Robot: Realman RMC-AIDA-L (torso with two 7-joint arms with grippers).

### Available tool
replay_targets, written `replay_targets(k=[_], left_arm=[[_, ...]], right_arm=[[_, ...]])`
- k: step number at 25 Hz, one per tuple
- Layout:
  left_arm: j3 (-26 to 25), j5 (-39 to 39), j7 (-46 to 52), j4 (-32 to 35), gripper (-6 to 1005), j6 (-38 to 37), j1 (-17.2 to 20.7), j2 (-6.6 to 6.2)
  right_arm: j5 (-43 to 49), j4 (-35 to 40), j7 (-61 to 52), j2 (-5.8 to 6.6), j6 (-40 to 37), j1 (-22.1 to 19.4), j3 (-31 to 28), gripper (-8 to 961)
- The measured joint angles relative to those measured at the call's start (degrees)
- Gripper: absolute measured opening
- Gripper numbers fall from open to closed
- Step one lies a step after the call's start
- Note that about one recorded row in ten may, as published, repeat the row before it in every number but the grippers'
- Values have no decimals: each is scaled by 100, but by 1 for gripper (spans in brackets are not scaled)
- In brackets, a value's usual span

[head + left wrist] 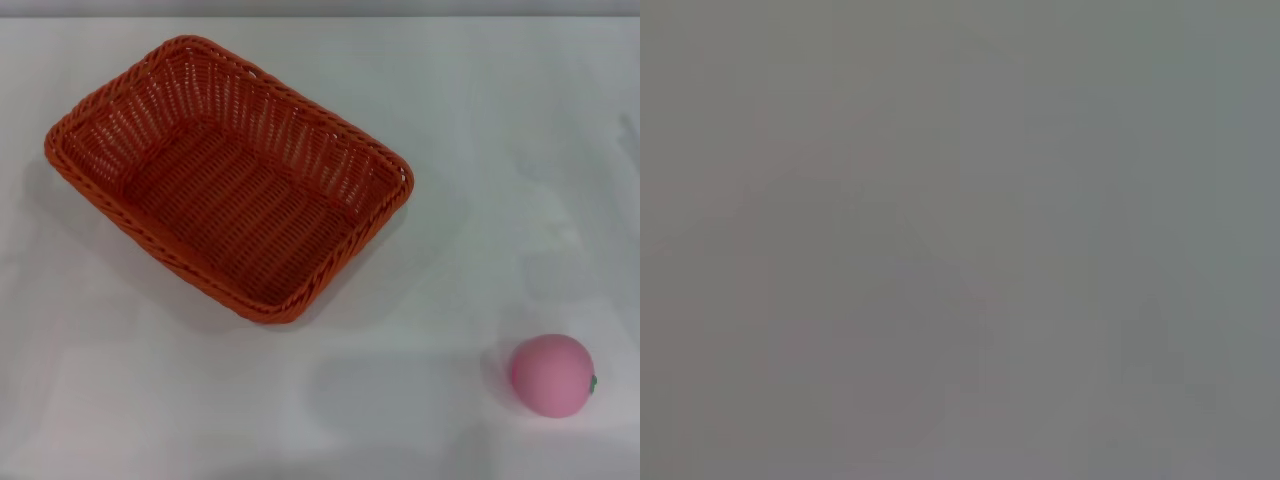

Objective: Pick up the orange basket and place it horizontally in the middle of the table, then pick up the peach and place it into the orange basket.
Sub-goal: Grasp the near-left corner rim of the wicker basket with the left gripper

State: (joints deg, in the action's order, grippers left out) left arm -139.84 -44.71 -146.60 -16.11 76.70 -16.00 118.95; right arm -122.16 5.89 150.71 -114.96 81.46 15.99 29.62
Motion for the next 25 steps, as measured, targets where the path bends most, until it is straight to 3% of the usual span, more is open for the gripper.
replay_targets(k=[16,19,25], left_arm=[[5,-175,346,-192,862,53,51,0],[17,-958,1306,-937,862,-125,108,-20],[-13,-3322,4622,-3157,862,-766,185,-20]], right_arm=[[-1,-65,22,-3,16,20,-4,852],[-1,-57,12,-1,20,24,4,851],[-1,-36,1,1,20,33,8,850]])
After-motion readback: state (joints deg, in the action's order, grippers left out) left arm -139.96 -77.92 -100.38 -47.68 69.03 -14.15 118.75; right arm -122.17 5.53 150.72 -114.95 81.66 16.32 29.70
